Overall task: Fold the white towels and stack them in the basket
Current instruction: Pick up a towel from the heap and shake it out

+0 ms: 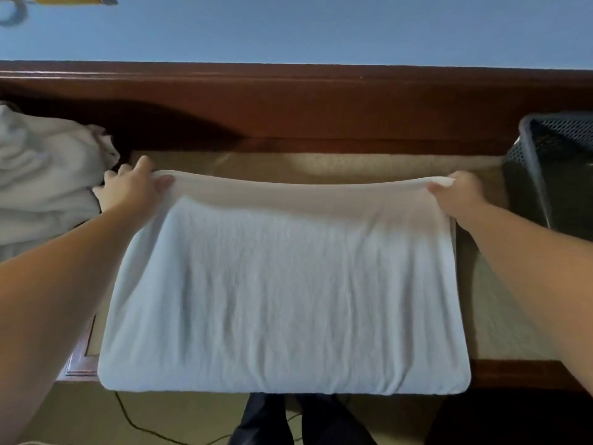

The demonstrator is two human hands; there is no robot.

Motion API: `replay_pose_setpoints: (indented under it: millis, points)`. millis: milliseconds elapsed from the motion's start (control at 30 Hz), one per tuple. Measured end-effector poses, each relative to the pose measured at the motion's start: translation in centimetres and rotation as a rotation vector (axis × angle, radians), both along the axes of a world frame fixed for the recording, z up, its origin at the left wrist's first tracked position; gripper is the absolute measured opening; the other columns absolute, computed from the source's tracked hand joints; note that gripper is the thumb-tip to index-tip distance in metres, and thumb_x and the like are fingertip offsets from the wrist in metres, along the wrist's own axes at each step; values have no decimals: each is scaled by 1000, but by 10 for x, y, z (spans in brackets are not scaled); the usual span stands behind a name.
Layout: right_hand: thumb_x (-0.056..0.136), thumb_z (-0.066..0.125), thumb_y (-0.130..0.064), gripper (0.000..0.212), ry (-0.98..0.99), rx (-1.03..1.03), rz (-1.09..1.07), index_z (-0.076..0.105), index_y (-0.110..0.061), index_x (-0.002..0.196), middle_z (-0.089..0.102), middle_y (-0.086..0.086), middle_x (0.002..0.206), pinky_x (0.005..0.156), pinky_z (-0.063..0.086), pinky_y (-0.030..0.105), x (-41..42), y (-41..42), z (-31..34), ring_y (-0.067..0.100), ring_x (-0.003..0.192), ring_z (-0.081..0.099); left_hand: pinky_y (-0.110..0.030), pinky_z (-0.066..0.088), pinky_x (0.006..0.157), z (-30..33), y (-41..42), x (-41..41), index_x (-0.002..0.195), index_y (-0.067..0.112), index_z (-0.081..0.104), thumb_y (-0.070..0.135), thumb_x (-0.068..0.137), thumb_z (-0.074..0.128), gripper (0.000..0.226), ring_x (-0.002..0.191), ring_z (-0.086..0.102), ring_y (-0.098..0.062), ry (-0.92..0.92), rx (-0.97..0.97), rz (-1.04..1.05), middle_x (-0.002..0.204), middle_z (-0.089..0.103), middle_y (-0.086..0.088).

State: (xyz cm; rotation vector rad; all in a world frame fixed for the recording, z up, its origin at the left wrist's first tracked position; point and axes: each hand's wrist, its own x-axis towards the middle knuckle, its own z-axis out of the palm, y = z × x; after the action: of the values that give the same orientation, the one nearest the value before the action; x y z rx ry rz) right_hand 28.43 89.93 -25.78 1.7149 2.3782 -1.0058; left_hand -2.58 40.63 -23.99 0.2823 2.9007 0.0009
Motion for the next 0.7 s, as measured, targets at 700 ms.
replay_pose_setpoints:
  millis: [700]
  points:
    - [90,75,-43,39,179,67,-119,71,-11,111,73,9,109,94,57,47,-79,66,-76,30,102,70,-67,31,108,-75,68,-85,125,25,51,68,97,47,52,139,35,-46,-44,17,229,142,46,-24]
